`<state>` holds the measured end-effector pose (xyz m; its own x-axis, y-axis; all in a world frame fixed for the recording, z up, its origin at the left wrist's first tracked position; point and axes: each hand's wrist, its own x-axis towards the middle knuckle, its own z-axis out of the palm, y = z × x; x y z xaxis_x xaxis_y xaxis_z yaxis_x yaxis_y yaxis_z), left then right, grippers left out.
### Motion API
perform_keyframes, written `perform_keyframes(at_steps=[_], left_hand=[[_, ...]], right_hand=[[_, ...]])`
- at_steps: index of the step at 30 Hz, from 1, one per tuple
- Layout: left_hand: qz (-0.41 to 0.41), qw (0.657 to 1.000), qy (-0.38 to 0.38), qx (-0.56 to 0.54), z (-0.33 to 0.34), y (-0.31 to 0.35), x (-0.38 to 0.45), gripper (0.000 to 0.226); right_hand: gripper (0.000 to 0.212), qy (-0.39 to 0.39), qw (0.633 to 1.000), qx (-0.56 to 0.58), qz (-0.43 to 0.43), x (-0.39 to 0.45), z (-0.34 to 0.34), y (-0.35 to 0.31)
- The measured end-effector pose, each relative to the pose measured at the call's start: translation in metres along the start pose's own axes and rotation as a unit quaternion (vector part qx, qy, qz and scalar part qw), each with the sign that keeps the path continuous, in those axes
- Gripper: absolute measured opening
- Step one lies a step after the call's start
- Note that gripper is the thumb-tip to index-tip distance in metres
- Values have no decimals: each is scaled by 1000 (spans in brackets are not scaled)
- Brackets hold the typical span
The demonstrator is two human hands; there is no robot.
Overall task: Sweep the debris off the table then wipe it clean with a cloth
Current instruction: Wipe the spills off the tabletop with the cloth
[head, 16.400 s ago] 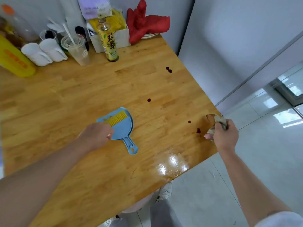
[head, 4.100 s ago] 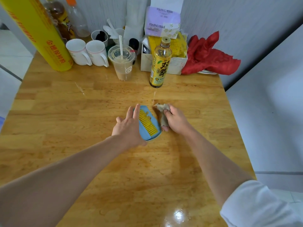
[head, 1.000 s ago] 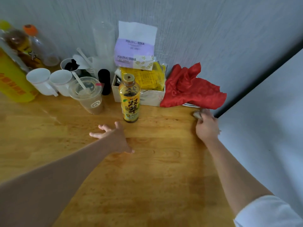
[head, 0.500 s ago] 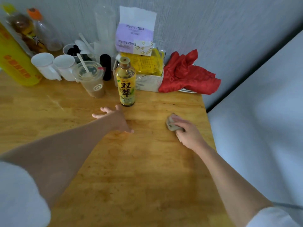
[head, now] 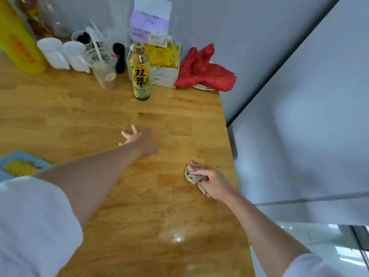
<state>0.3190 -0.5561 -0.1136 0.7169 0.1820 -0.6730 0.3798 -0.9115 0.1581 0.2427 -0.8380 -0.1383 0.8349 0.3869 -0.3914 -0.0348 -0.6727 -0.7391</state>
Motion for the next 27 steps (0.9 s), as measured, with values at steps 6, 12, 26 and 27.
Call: perform_keyframes(at_steps=[6,12,26,27], left_hand=[[-10,1000,-7,21,12,0,17,120],[-42,999,1,17,1,21,-7,105],[-45,998,3,-34,5,18,-4,102],[-46,998,2,-34,5,18,-3,102]], right_hand=[[45,-41,999,12,14,28,-31,13],[39,-24,999,23,40,53,-57,16],[37,-12,998,38,50,52,-57,9],[38,-11,999,27,46,52,-56,10]])
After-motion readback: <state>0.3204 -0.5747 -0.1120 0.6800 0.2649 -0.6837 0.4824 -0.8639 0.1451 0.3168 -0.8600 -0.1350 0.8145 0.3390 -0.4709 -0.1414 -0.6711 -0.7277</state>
